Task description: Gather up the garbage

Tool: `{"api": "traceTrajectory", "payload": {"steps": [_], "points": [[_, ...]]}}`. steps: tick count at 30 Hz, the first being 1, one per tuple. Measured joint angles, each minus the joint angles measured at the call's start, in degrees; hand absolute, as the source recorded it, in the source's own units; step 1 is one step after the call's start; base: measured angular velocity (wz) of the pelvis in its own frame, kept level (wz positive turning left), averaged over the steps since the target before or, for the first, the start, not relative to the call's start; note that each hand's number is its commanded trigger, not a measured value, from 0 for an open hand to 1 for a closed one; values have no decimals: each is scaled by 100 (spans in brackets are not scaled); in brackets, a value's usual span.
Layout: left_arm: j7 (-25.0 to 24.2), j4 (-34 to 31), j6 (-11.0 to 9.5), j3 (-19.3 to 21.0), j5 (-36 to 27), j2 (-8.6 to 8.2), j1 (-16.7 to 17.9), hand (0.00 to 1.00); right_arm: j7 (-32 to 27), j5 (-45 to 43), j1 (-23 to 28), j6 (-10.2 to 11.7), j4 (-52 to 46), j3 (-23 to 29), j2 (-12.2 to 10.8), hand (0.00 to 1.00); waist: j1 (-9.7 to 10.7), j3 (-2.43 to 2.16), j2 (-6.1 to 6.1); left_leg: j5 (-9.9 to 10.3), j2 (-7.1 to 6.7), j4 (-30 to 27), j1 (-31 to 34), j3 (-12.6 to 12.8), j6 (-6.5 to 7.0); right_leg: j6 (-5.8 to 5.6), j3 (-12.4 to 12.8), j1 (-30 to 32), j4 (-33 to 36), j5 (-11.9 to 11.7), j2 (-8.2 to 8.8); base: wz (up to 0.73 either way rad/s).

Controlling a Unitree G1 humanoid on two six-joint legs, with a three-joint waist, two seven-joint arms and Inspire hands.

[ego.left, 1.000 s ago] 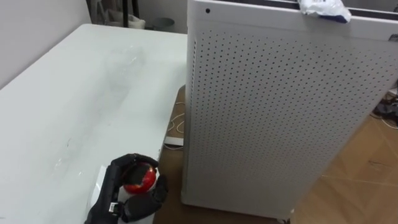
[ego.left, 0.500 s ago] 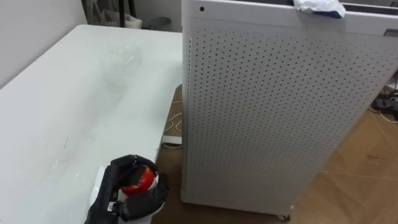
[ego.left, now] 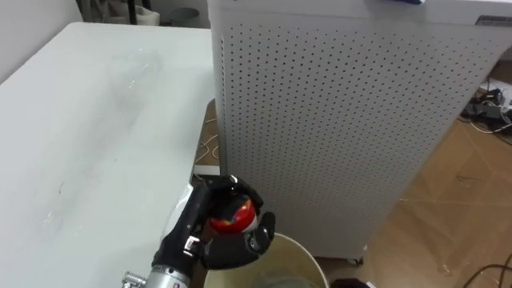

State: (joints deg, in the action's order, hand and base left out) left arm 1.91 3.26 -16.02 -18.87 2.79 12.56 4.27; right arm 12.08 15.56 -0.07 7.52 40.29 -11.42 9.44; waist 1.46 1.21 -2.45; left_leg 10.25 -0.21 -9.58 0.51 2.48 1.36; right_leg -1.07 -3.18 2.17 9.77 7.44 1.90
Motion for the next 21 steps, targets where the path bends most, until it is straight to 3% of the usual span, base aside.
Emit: {"api": "traceTrajectory", "payload": {"steps": [4,6,8,21], "points": [[-314,12,155,-196,20,39,6,100,-19,-22,-6,-2,-64,-115,-6,100,29,-21,40,-1,-6,-9,47,0,1,0,-1,39,3,0,8,0],[-432,20,201,-270,20,44,7,87,-25,-22,-5,-9,-64,-153,-6,100,41,-28,52,-1,-7,-21,95,2,1,0,2,87,12,0,10,0],[-527,48,238,-349,27,60,6,0,-44,-23,-4,-9,-56,-240,7,100,70,-27,64,-1,-5,-32,116,5,1,0,1,106,12,0,9,0],[-744,368,390,-866,52,82,4,0,-108,-3,-15,-18,-23,-384,1,100,188,-20,98,-4,-9,-174,340,64,6,1,58,405,254,2,20,-2]]}}
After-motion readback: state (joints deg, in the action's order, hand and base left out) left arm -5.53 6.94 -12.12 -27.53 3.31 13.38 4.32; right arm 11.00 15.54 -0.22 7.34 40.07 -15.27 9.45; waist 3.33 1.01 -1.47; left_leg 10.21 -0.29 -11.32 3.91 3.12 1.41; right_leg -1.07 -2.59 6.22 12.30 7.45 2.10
